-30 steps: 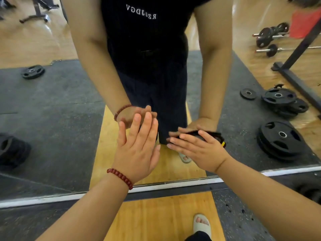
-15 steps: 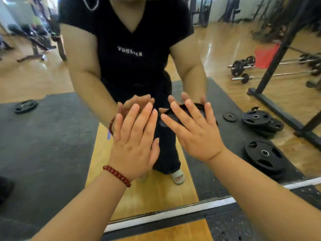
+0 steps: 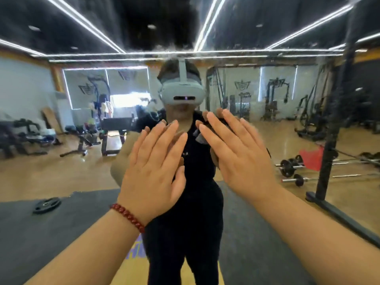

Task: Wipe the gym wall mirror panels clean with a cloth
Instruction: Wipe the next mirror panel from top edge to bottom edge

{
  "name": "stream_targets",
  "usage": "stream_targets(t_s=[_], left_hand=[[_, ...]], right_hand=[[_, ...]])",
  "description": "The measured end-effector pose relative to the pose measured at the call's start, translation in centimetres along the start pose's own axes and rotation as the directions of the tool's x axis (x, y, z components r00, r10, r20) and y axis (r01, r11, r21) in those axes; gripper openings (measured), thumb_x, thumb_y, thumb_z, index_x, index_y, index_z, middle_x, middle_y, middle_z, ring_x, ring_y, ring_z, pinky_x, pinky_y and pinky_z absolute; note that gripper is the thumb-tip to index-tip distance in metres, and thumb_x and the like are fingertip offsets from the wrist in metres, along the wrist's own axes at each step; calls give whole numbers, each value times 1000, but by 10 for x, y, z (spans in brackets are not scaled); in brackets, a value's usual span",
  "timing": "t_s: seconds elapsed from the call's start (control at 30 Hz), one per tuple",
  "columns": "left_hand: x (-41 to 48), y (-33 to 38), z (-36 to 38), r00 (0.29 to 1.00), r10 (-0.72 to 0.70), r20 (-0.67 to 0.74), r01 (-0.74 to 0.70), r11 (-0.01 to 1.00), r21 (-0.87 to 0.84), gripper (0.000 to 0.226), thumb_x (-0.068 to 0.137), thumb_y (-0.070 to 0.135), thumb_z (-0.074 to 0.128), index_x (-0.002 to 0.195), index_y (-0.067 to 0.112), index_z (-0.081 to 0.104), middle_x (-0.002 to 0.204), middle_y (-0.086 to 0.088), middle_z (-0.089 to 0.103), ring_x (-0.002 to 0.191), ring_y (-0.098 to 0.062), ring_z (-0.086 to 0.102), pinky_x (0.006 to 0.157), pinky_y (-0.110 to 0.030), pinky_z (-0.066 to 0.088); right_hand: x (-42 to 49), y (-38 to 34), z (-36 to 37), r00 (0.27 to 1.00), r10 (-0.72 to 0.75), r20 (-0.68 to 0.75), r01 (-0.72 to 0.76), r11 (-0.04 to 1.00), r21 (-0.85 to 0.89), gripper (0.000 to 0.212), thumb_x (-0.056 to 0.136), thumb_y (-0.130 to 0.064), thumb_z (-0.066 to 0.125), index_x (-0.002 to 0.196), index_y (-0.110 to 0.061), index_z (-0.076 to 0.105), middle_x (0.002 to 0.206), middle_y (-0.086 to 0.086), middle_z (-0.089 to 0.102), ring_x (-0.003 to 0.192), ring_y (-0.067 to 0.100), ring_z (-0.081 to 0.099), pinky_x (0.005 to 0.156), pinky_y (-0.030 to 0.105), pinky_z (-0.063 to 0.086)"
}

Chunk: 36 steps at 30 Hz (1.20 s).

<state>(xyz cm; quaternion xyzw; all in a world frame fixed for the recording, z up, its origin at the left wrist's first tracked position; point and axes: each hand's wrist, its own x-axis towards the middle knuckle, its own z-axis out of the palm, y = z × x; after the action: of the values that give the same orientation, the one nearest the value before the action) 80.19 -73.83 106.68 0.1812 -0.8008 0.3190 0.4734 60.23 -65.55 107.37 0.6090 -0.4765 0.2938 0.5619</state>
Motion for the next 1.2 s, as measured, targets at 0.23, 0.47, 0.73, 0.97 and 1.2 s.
stream_targets(t_s=[0.23,0.47,0.73,0.97,1.2], left_hand=[[97,-32,-24,997,67,-39,-64,994,88,47,86,23,56,129,6,61,138,-14,53,125,-35,50,105,-49,39],[210,-84,-66,983,62,-174,-26,979,204,57,87,34,45,133,2,57,138,-17,53,126,-29,43,112,-31,21],[289,-127,-92,973,-96,-212,148,958,246,86,86,61,8,156,13,21,164,-3,17,151,-19,12,120,-30,2],[288,-132,-95,976,-31,-214,89,958,271,79,88,56,20,149,9,39,155,-8,37,142,-25,33,117,-37,19],[329,-163,-124,988,5,-154,43,950,308,86,83,60,9,157,17,18,165,0,11,151,-17,6,115,-26,-3]], right_hand=[[87,70,-8,997,-78,-21,77,996,-51,50,92,-11,47,142,-15,54,153,7,44,141,26,40,113,48,34],[243,132,-51,979,-64,-196,68,998,15,50,92,-21,36,132,-3,60,130,15,64,118,36,61,98,49,50],[376,154,-70,999,-23,33,26,994,-105,53,107,-30,33,157,-24,19,166,-4,10,152,16,9,120,38,14],[312,157,-59,907,-386,169,406,908,-107,54,102,-40,22,155,-31,24,163,-10,18,151,12,11,119,32,4],[394,171,-69,996,93,-10,-93,990,-106,52,107,-24,30,158,-25,18,166,-5,10,153,18,3,121,38,2]])
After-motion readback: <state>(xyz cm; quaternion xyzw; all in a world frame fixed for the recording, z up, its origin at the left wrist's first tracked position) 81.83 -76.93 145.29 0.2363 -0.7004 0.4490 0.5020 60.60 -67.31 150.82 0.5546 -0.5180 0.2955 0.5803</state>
